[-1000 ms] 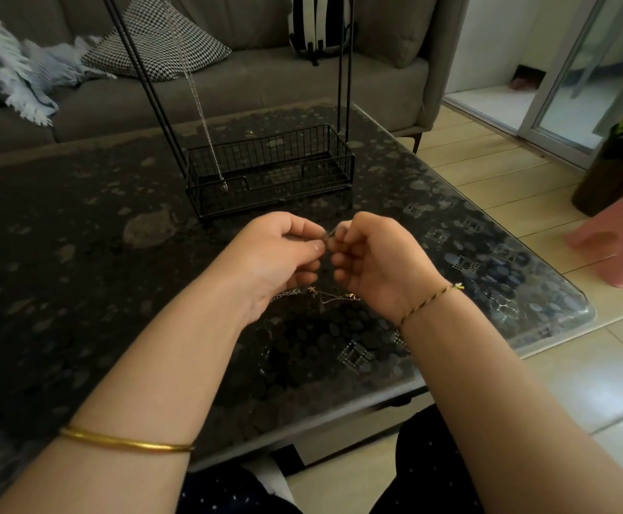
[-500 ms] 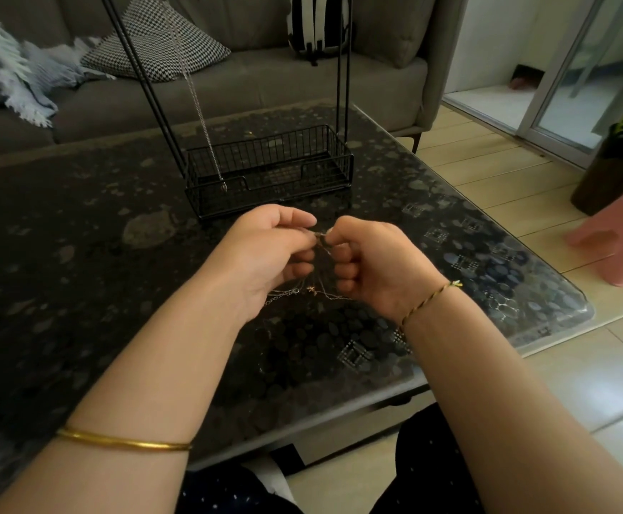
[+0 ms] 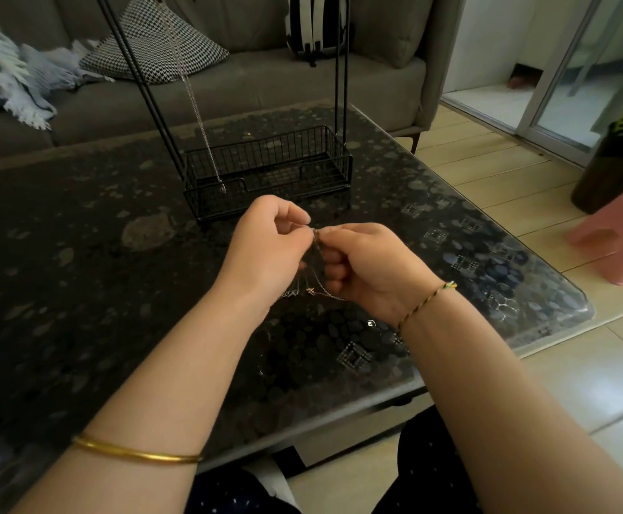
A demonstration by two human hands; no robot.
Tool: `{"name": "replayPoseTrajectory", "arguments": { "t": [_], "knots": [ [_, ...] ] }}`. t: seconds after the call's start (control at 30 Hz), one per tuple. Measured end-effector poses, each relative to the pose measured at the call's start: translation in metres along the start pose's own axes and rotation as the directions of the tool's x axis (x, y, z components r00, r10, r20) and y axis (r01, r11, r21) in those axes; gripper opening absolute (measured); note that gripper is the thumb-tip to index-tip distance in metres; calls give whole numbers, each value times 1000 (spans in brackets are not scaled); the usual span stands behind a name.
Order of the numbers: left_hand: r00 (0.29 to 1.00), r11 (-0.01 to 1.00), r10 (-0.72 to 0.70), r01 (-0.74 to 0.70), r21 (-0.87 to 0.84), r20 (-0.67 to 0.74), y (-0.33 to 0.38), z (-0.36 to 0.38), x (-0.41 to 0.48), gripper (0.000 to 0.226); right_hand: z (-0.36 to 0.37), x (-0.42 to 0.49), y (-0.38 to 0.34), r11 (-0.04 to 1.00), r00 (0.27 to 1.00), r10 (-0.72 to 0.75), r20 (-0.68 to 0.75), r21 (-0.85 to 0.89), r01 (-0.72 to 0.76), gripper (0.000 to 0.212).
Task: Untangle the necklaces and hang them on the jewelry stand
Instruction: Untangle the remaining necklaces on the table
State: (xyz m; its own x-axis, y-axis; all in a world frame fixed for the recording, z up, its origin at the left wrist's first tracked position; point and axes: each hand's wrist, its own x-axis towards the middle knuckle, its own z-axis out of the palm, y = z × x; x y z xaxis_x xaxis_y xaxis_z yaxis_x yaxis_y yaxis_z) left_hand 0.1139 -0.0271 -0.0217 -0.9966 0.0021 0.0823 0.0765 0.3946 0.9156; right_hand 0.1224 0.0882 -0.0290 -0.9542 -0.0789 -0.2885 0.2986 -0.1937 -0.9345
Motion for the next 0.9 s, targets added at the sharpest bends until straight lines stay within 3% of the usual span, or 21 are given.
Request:
{"name": "replayPoseTrajectory", "arguments": {
  "t": [0.13, 0.23, 0.33, 0.5, 0.67, 0.9],
  "knots": [
    [995, 993, 81, -74, 96, -66, 1, 2, -1, 16, 0, 1, -1, 975, 997, 61, 47, 211, -70, 27],
    [993, 985, 87, -75, 154, -74, 2, 1, -2, 5, -1, 1, -1, 961, 996, 67, 65, 265, -82, 26],
    [993, 974, 98, -83, 210, -64, 3, 2, -4, 8, -1, 1, 0, 960, 997, 42, 66, 274, -59, 25],
    [996, 970, 70, -55, 235, -54, 5, 3, -4, 23, 0, -1, 2, 982, 999, -36, 15, 187, 32, 16],
    [994, 976, 12, 12, 217, -109, 7, 3, -3, 10, 4, -3, 0, 995, 997, -71, -43, 72, 74, 14],
    [965, 963, -259, 254, -87, -52, 6, 2, 3, 15, 4, 0, 0, 991, 991, -105, -79, -87, 98, 26]
  ]
}}
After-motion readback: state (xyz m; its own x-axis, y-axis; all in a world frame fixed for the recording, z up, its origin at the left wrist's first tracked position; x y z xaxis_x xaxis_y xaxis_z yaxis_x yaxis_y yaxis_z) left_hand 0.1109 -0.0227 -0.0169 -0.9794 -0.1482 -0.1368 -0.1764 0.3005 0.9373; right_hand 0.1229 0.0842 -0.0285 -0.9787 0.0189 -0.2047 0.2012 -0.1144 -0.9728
